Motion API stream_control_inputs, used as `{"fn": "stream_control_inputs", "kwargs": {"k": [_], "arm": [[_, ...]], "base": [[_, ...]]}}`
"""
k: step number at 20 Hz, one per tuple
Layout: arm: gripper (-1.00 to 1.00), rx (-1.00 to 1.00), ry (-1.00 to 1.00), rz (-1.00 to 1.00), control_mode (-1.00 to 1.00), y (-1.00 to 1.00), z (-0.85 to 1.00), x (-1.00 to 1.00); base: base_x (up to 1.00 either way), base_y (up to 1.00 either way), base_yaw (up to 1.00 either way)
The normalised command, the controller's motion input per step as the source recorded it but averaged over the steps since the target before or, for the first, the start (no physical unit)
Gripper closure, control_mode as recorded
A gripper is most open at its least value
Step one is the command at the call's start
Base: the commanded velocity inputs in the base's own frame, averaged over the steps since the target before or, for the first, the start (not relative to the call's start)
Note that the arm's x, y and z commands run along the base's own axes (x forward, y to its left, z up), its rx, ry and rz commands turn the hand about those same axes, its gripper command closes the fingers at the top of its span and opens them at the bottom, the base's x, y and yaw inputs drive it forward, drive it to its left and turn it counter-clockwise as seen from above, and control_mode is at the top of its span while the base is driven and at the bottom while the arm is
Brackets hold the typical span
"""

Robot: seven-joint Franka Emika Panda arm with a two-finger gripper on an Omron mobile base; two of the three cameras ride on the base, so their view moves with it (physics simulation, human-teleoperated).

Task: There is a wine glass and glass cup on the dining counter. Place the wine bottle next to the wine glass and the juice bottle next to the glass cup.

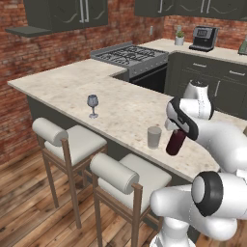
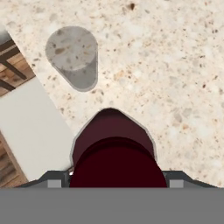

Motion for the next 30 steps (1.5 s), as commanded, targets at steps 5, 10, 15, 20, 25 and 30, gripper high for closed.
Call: {"fn": "stream_control_inputs", "kwargs": {"k": [5, 10, 15, 20, 25, 30], "arm": [[1.00, 0.00, -0.01, 0.06, -1.00, 0.00, -0.20, 0.04], [1.00, -0.01, -0.06, 0.04, -1.00, 0.00, -0.10, 0.05], [1.00, -0.04, -0.08, 0.00, -1.00, 0.00, 0.00, 0.06], [1.00, -0.06, -0.02, 0.00, -1.00, 0.00, -0.03, 0.09], [1.00, -0.01, 0.00, 0.00, -1.00, 0.00, -0.10, 0.15], [1.00, 0.00, 0.02, 0.02, -1.00, 0.00, -0.17, 0.15]], "base": [[0.00, 0.00, 0.00], [0.00, 0.00, 0.00], [0.00, 0.00, 0.00], [0.00, 0.00, 0.00], [0.00, 0.00, 0.00], [0.00, 0.00, 0.00]]}}
